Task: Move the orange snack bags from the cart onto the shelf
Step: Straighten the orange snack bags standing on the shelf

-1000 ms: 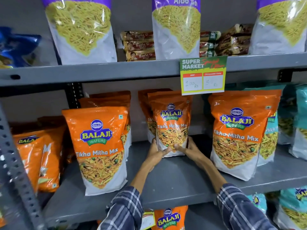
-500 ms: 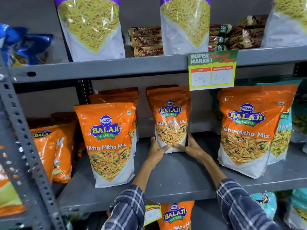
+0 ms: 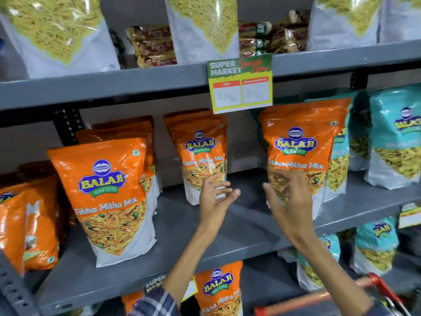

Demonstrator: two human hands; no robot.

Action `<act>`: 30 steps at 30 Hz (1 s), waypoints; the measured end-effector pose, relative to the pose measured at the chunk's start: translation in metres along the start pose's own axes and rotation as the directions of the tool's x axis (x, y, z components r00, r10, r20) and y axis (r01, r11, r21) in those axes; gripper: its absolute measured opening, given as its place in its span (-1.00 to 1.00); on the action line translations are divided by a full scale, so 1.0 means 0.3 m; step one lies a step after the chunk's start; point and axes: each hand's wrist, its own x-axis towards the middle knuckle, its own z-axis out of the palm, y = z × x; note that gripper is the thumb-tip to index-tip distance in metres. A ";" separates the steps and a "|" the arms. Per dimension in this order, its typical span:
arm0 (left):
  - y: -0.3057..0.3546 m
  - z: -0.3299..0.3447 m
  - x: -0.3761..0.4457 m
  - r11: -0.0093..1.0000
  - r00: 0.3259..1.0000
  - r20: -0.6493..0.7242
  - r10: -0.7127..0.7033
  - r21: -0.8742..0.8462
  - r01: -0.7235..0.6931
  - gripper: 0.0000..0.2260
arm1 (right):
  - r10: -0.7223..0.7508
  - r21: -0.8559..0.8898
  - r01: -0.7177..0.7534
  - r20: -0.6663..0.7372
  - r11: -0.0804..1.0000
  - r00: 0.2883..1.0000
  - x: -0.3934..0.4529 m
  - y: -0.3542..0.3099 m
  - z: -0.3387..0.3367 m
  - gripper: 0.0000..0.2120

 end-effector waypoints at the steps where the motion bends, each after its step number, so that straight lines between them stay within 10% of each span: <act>1: -0.001 0.043 0.011 0.999 0.992 0.113 -0.048 -0.020 0.051 -0.43 | 0.019 -0.043 -0.024 -0.104 0.999 0.994 0.005 0.027 -0.043 -0.62; 5: -0.041 0.179 0.066 0.985 0.908 0.384 -0.166 0.015 0.174 -0.26 | 0.164 -0.144 -0.204 -0.252 0.968 0.954 0.005 0.143 -0.118 -0.30; 12: -0.091 0.288 0.094 0.956 0.799 0.535 -0.274 0.060 0.287 -0.28 | 0.494 -0.053 -0.491 0.072 0.870 0.867 -0.029 0.232 -0.114 0.07; 25: -0.067 -0.035 -0.059 0.968 0.947 0.226 -0.230 0.153 0.199 -0.48 | 0.270 0.316 -0.423 0.429 0.849 0.862 -0.043 0.058 0.030 -0.47; 30: -0.047 -0.185 -0.110 0.971 0.976 0.093 -0.196 0.159 0.179 -0.46 | 0.281 0.302 -0.529 0.589 0.794 0.758 -0.070 -0.011 0.155 -0.33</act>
